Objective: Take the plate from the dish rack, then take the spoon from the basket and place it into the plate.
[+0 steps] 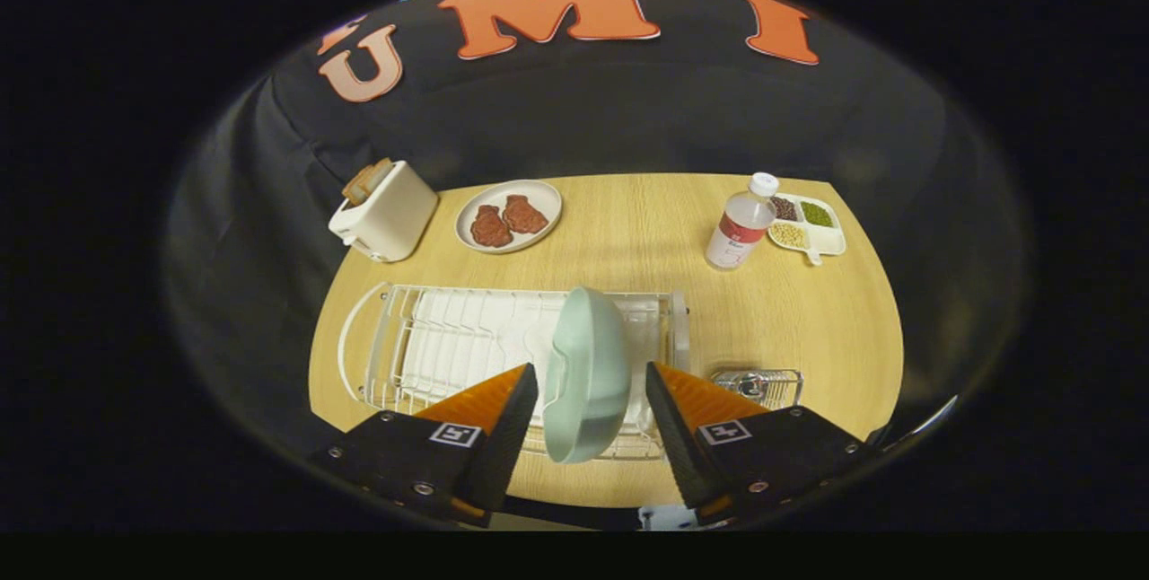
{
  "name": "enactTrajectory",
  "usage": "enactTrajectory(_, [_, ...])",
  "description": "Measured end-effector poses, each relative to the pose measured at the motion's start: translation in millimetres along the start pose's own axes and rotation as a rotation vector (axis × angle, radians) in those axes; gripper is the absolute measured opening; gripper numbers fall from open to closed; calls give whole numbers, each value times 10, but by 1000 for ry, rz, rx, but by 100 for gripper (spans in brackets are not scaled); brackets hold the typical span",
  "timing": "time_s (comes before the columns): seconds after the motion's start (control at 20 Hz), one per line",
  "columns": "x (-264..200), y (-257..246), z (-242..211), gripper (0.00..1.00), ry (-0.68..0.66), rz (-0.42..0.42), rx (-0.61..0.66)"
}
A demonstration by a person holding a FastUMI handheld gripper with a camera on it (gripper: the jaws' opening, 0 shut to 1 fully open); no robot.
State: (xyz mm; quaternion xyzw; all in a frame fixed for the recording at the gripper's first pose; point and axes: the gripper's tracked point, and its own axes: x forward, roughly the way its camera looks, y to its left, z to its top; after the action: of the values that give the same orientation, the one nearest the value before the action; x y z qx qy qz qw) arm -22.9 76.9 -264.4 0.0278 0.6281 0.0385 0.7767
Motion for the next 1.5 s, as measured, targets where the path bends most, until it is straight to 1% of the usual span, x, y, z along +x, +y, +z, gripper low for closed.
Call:
enactTrajectory(0.15, [126,45,-97,68,45,-17,-28])
enactTrajectory(0.25, [193,79,-142,59,66,-33,-41])
enactTrajectory(0.3, [217,99,-163,50,76,-40,-47])
enactTrajectory(0.4, [242,72,-183,42,90,-78,-50])
enactTrajectory(0.5, [235,67,-192,35,106,-101,-27])
enactTrajectory(0.7, [217,60,-212,30,153,-140,30])
enactTrajectory(0.8, [214,88,-187,27,141,-160,7])
enactTrajectory(0.9, [198,99,-168,27,124,-191,-24])
enactTrajectory(0.95, [182,68,-158,27,113,-223,-37])
enactTrajectory(1.15, [81,-81,-2,21,47,-313,-77])
enactTrajectory(1.35, [-69,-246,87,20,-5,-393,-98])
enactTrajectory(1.4, [-99,-271,99,20,-14,-401,-95])
enactTrajectory(1.5, [-157,-225,53,20,-10,-372,-57])
